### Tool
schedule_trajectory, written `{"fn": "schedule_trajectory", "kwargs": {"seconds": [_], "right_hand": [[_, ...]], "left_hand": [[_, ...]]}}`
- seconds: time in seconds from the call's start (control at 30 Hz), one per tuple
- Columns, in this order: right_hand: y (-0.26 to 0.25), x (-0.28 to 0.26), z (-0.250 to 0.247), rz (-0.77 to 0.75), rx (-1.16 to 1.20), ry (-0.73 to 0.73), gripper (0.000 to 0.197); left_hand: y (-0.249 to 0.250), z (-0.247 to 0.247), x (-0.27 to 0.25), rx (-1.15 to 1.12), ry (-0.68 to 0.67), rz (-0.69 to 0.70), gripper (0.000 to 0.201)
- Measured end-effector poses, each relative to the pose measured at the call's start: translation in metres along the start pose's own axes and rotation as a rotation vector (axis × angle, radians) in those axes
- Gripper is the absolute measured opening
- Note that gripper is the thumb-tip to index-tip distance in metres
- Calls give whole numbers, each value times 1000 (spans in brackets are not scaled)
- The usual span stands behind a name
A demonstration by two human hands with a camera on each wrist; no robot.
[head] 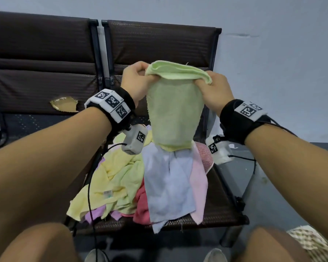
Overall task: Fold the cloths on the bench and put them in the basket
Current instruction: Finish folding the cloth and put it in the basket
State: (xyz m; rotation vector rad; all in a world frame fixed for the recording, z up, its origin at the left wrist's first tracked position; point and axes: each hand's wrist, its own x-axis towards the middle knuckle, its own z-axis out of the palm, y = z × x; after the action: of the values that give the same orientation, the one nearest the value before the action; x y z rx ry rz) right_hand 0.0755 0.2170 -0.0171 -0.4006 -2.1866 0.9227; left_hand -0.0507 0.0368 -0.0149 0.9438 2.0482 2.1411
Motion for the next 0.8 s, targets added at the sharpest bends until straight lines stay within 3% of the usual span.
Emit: {"fn": "schedule_trajectory", "kwargs": {"seconds": [0.1, 0.17, 0.27, 0.37, 0.47, 0.63, 0.8], "right_hand": [[13, -18, 8, 21, 65, -90, 33], [31, -41, 16, 104, 59, -207, 27], [61, -83, 33, 291, -14, -492, 22], [88, -122, 50, 550, 17, -755, 24], [105, -144, 58, 730, 58, -916, 32], [123, -134, 60, 777, 136, -928, 30], [146, -105, 80, 668, 183, -553, 39]], "left_hand": [[-20, -13, -13, 30, -50, -35, 29], [-46, -21, -33, 77, -144, -145, 31], [-92, -31, -72, 154, -431, -395, 16], [-129, -35, -108, 287, -714, -624, 24], [-144, -35, -124, 355, -834, -782, 18], [-154, -26, -114, 401, -765, -816, 17], [-181, -10, -91, 291, -390, -624, 18]]}}
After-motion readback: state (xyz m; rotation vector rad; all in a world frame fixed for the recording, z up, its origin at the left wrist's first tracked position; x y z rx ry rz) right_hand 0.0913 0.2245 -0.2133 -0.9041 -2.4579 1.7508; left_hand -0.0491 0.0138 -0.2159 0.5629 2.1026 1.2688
